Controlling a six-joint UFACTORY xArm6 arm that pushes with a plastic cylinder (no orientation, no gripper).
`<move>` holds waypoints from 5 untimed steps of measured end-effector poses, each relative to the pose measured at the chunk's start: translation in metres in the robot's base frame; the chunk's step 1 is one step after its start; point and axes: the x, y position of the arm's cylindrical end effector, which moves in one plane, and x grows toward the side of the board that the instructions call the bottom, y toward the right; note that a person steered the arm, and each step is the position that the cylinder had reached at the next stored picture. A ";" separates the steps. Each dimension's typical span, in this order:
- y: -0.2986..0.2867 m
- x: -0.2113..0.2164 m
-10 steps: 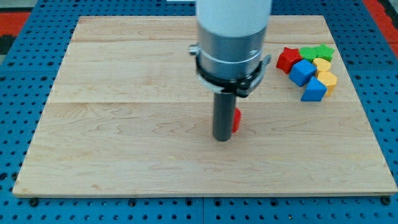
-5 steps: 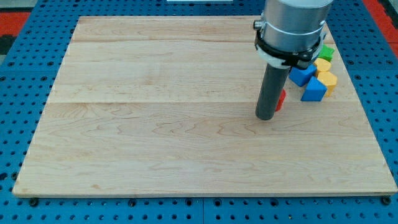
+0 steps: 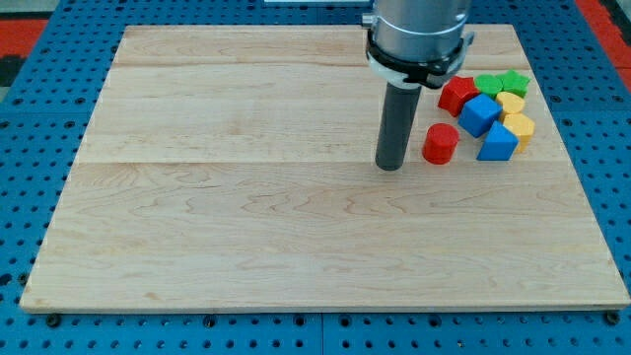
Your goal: Push the red circle into the group of blocks
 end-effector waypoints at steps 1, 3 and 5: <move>0.034 -0.013; 0.046 -0.010; 0.072 -0.006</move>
